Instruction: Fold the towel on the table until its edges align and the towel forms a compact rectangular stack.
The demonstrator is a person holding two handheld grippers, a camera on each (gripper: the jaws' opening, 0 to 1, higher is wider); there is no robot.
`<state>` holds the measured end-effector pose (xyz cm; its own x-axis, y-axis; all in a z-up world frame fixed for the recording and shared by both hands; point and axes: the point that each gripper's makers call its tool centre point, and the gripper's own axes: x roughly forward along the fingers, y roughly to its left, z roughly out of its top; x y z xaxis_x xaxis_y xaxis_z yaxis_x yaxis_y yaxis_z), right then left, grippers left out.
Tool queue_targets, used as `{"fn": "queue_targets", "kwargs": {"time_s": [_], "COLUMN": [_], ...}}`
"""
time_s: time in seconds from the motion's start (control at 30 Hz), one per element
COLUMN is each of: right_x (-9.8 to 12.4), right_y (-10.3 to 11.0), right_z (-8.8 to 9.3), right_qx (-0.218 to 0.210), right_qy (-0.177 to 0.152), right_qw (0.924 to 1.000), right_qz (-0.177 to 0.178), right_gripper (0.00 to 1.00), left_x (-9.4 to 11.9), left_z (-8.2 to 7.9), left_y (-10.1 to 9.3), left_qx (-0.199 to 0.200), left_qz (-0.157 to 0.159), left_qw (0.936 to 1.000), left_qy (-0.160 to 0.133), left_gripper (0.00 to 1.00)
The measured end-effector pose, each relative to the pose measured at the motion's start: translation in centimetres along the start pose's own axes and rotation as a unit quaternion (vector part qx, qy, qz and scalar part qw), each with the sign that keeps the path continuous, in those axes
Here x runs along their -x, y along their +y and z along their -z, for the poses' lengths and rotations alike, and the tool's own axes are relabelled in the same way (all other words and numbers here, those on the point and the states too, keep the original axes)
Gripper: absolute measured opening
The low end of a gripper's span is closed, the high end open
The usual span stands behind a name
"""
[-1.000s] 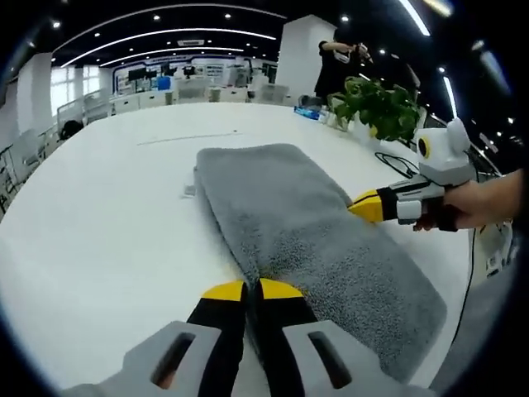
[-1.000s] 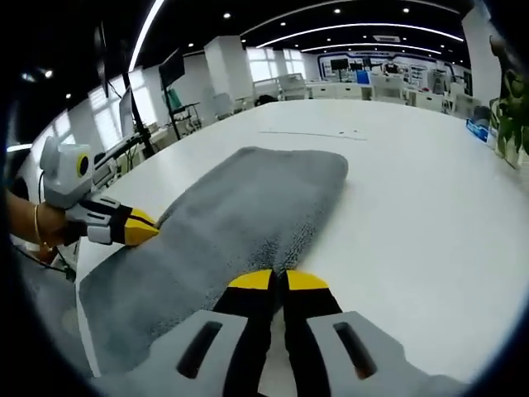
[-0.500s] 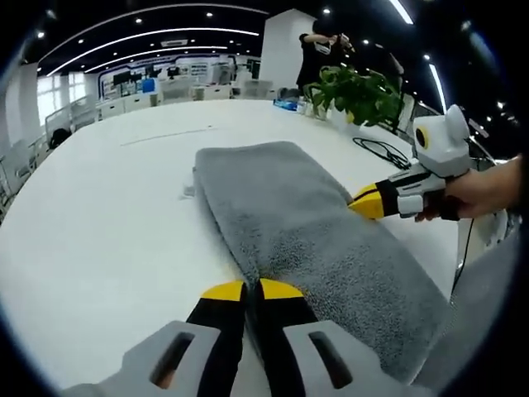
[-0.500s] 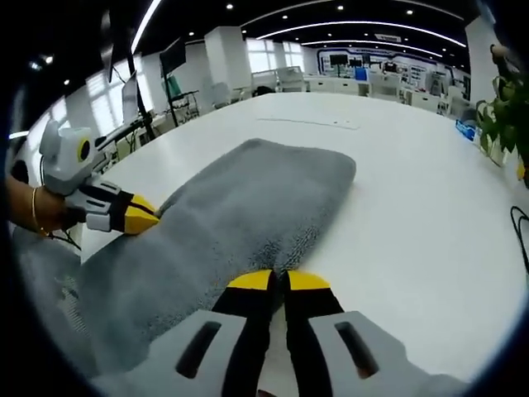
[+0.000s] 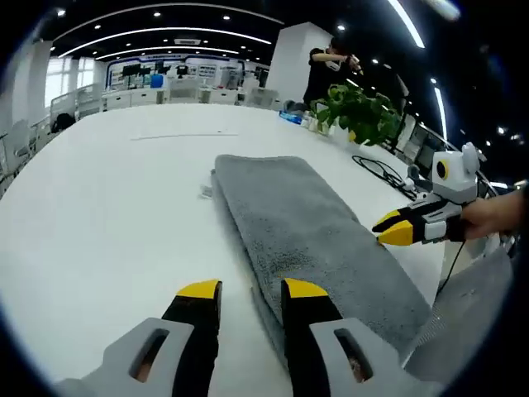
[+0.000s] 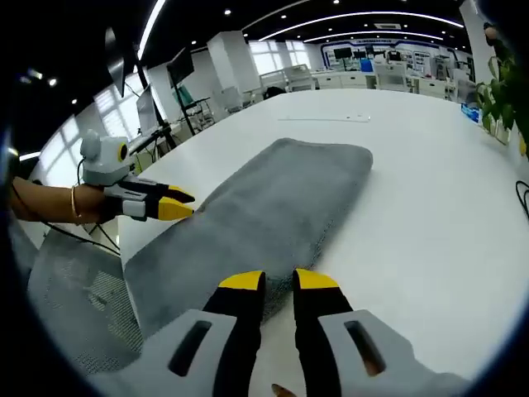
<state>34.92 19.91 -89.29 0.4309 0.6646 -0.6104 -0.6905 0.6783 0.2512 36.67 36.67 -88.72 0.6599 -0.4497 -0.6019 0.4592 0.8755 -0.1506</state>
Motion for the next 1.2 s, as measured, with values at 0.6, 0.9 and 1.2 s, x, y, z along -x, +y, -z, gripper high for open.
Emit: {"fn": "queue_targets", "kwargs": {"time_s": [0.6, 0.9, 1.2], "right_x": [3.4, 3.6, 2.9], "right_y": [7.3, 9.7, 9.8], "right_z": [2.4, 4.4, 7.2], "right_qx": [0.178, 0.290, 0.338], "right_qy": [0.055, 0.076, 0.108], "right_qw": [0.9795, 0.9496, 0.9305], "right_qz": [-0.077, -0.092, -0.093], "right_gripper": [0.25, 0.24, 0.22], "left_x": [4.9, 5.6, 5.5], "left_z": [2.8, 4.9, 7.6], "left_y": [-8.8, -9.8, -10.1], "left_qx": [-0.247, -0.287, -0.344], "left_qz": [0.132, 0.148, 0.167], "left_qw": [0.9569, 0.9415, 0.9136], "left_qy": [0.077, 0.097, 0.140], "left_gripper": [0.44, 0.37, 0.29]}}
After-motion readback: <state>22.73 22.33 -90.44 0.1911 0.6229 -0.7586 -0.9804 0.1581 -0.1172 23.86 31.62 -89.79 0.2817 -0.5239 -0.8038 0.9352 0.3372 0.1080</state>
